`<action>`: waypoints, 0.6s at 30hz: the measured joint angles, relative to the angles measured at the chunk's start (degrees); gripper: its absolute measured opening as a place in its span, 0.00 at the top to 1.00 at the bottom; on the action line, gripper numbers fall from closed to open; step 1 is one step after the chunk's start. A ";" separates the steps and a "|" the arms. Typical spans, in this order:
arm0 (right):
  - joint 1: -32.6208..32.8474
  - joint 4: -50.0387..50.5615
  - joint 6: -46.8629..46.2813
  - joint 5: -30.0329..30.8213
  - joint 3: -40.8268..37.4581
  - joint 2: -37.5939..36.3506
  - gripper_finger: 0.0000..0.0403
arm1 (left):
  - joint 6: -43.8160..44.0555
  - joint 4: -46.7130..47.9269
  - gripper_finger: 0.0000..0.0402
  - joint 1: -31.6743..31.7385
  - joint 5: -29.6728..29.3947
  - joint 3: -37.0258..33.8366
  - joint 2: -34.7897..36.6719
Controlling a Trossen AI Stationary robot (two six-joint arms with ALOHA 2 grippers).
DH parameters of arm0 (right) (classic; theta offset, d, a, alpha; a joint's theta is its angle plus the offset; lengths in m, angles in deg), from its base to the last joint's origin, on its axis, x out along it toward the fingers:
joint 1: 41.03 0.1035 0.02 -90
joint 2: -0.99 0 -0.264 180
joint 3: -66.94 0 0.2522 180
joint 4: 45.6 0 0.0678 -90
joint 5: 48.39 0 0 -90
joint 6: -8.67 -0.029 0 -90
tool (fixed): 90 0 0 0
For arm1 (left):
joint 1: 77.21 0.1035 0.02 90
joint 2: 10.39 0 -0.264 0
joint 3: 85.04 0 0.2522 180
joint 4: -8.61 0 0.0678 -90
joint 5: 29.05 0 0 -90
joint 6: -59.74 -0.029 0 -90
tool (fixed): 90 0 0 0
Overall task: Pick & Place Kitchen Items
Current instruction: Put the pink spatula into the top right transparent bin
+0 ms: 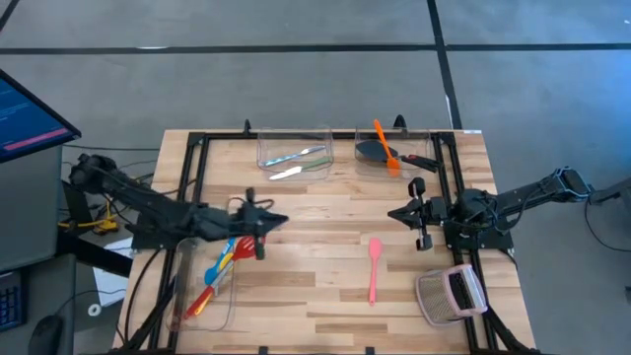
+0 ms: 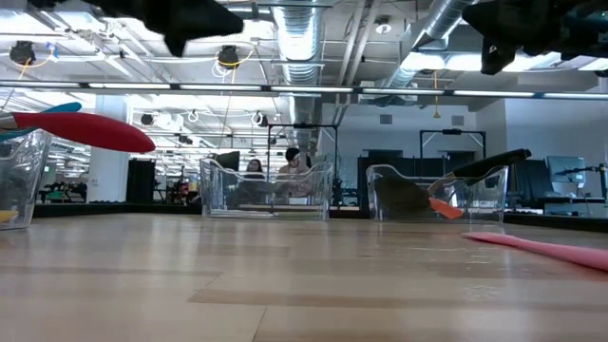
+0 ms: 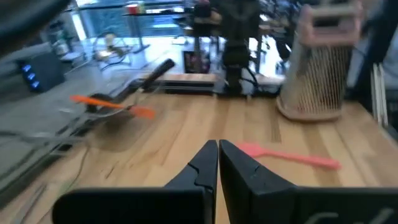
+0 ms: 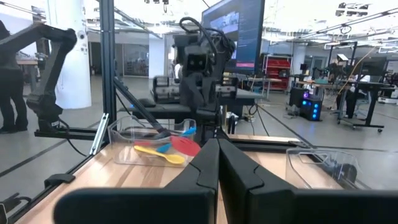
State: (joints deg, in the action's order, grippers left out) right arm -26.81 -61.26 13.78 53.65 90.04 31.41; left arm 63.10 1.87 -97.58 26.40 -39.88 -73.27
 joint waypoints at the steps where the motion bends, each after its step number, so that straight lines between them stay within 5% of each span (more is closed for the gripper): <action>1: 0.00 0.00 0.00 0.00 0.00 0.01 1.00 | -1.58 -1.12 0.99 1.09 1.55 0.00 -1.36; 14: 0.00 0.25 -0.02 0.00 0.00 0.00 1.00 | -8.55 -7.11 0.99 14.74 1.65 0.00 -8.12; 18: 0.00 0.23 -0.34 0.51 0.00 0.29 1.00 | -10.65 -7.74 0.99 19.89 7.84 0.00 -8.12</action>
State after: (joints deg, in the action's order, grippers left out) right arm -26.81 -61.03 13.43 54.16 90.04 31.70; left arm 52.45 -5.88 -77.69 34.23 -39.88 -81.39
